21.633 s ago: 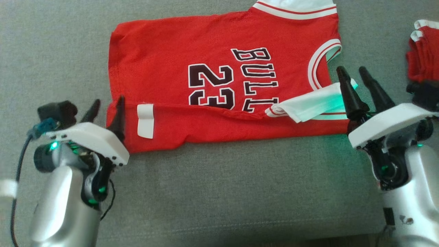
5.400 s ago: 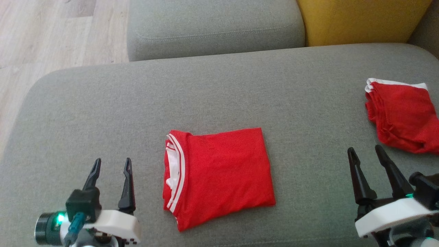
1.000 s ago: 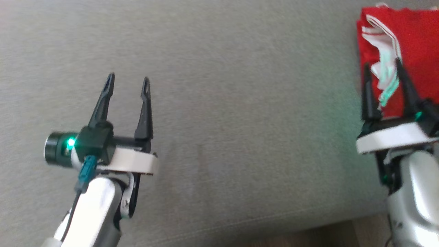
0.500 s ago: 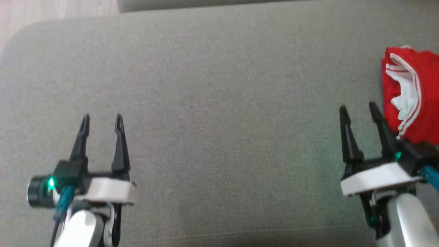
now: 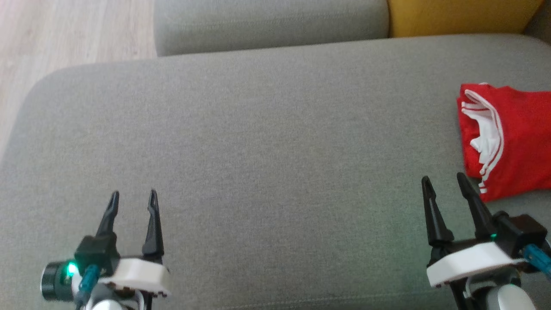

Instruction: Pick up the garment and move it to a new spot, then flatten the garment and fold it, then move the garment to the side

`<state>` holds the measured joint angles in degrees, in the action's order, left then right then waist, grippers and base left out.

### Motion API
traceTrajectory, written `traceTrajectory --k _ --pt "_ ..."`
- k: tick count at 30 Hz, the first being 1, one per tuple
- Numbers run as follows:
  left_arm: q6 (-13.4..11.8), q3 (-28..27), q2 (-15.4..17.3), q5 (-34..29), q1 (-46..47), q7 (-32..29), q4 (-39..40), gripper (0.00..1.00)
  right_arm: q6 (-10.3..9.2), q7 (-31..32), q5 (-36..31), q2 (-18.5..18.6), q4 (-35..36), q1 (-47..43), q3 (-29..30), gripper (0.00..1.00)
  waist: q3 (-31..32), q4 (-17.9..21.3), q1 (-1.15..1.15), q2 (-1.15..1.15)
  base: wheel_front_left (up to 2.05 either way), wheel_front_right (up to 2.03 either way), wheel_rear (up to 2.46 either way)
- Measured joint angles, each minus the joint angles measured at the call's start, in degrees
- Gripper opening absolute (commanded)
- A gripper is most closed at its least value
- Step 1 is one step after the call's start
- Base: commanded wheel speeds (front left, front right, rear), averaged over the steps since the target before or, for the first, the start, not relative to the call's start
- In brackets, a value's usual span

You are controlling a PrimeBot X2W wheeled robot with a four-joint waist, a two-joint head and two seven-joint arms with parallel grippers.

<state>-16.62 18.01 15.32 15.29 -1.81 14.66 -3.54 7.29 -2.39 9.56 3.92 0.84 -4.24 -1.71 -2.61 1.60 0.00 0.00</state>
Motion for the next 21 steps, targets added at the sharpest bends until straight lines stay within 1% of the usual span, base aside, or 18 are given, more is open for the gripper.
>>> traceTrajectory --k 10,21 --pt "0.0 0.6 0.0 -0.2 -2.7 0.0 -1.4 1.00 0.00 1.7 -0.1 -0.9 2.0 -2.6 0.2 1.00 3.0 0.7 0.00 0.00 0.00 0.00 0.00" --pt "-0.1 1.6 0.5 -0.7 -2.7 -1.0 -1.1 1.00 0.00 1.8 -0.1 -1.1 2.3 -2.6 0.4 1.00 2.8 1.0 0.00 0.00 0.00 0.00 0.00"
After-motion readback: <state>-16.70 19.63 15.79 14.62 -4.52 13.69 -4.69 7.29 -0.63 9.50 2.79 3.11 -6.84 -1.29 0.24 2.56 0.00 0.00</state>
